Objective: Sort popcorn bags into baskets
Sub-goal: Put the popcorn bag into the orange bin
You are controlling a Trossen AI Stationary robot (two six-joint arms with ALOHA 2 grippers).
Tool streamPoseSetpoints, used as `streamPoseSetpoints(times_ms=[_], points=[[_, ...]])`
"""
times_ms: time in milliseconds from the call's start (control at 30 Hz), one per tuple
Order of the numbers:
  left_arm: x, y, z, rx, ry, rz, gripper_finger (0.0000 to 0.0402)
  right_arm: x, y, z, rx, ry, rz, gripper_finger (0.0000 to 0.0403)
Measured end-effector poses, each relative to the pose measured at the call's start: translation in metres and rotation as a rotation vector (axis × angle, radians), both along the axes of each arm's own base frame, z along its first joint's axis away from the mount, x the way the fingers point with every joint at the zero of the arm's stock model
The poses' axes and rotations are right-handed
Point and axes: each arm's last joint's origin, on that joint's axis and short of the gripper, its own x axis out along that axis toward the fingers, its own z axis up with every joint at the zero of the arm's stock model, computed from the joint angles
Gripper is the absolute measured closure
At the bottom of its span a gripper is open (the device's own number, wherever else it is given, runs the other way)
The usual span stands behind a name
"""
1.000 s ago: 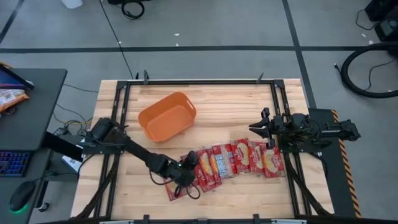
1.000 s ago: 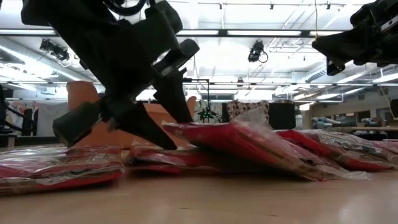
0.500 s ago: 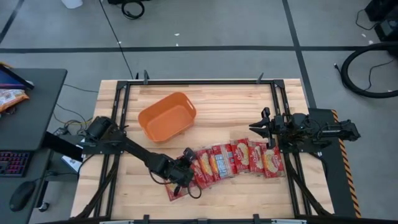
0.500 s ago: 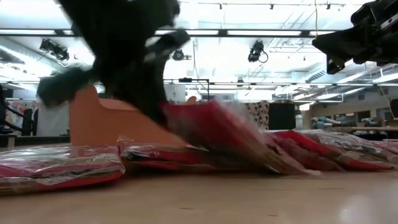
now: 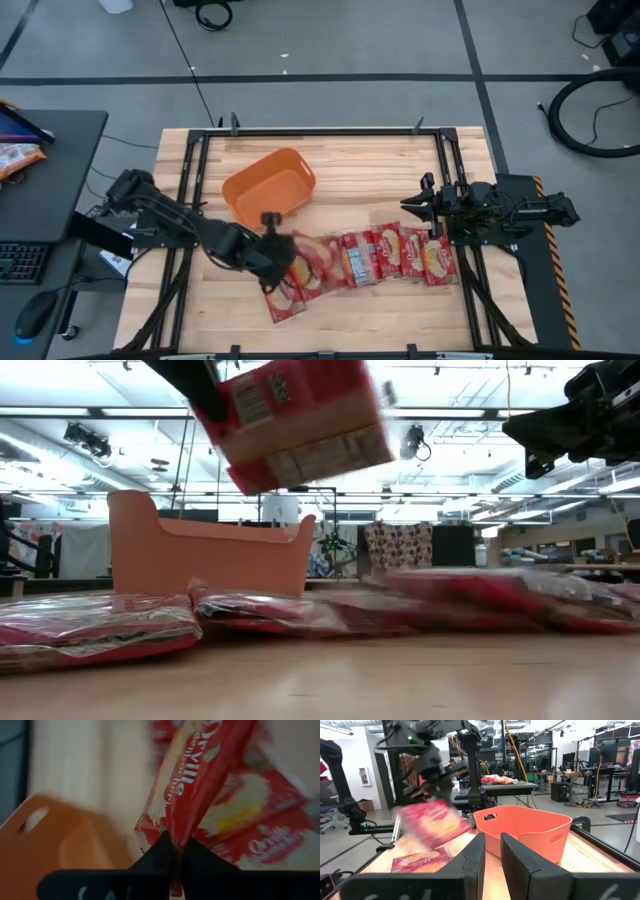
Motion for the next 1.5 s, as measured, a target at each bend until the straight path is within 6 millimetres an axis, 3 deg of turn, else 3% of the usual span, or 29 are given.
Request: streamPoseSetpoints(times_ms=[167,400,767,967,1167,1500], points=[[-0.008,0.022,0.002,-0.012,-0.034,0.305,0.0378,0.000,0.000,0.000,0.000,-0.001,-0.001,0.0337],[0.001,0.051,-0.016,-0.034,-0.020,0.622,0.0378,0.000,0.000,0.000,0.000,0.000,-0.001,0.0337],[0.003,0.060,-0.024,-0.099,0.045,0.740,0.0377,0.000,0.000,0.000,0.000,-0.002,-0.001,0.0337],[-0.013,0.058,-0.015,-0.196,0.139,0.784,0.0377,0.000,0.000,0.000,0.000,0.000,-0.001,0.0337],[-0.027,0.063,-0.012,-0.080,0.167,0.888,0.0377,0.000,0.000,0.000,0.000,-0.001,0.000,0.0337],[-0.016,0.078,-0.022,-0.018,0.089,1.009,0.0377,0.000,0.000,0.000,0.000,-0.001,-0.001,0.0337]])
